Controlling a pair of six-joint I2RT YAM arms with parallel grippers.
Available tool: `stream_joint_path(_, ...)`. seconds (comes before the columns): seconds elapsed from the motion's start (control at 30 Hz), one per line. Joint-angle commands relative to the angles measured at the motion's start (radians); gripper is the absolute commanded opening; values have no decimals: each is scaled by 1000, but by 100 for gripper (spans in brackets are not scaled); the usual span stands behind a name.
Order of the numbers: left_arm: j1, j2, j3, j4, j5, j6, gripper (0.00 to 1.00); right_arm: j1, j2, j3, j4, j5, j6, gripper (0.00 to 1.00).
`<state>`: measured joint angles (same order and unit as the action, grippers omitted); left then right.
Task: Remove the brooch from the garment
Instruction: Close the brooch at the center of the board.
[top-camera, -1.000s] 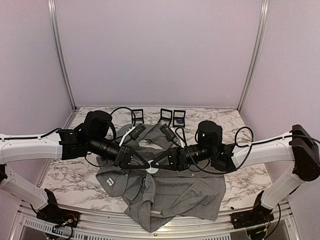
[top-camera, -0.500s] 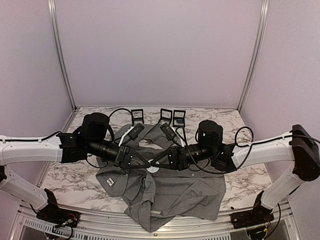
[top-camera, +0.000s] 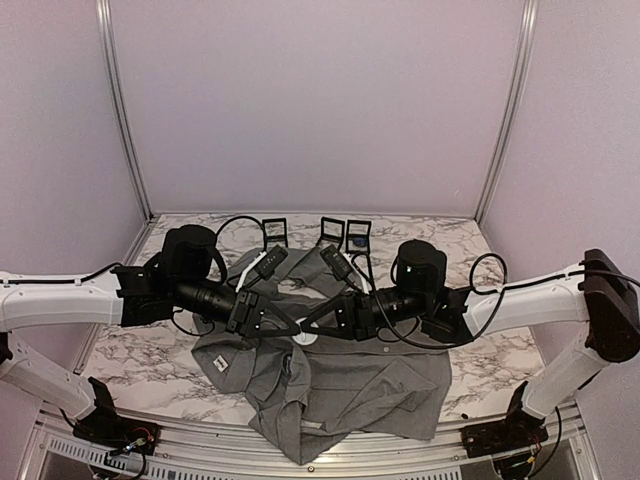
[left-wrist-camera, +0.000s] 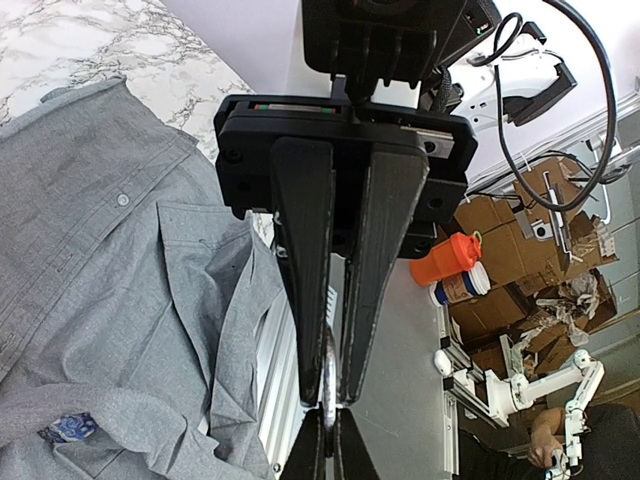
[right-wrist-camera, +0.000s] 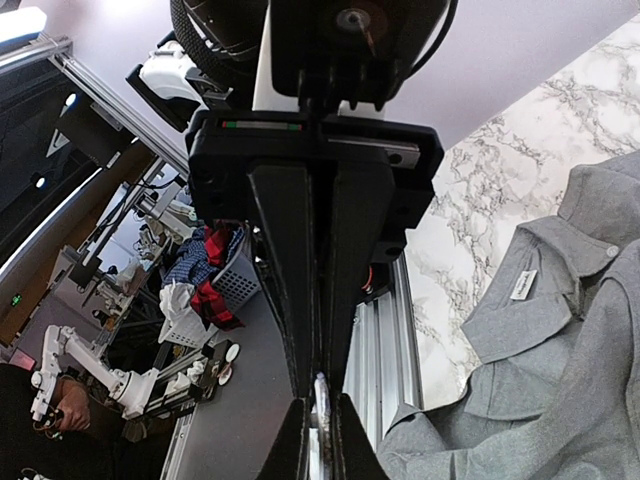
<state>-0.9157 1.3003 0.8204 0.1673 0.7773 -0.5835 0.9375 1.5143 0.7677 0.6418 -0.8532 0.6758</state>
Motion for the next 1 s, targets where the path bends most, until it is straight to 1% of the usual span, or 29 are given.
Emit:
stream_joint_path(0.0,-12,-43,5,67,55,5,0,6,9,6,-29,26,-31,6)
stream_joint_path(0.6,-12,-58,3,58,87,14,0,10,15,-8,-6,6,-47,7)
stream_joint_path(0.97,-12,-62,-4,112,92,-31,0,20,-4,4,-40,66,-89,7)
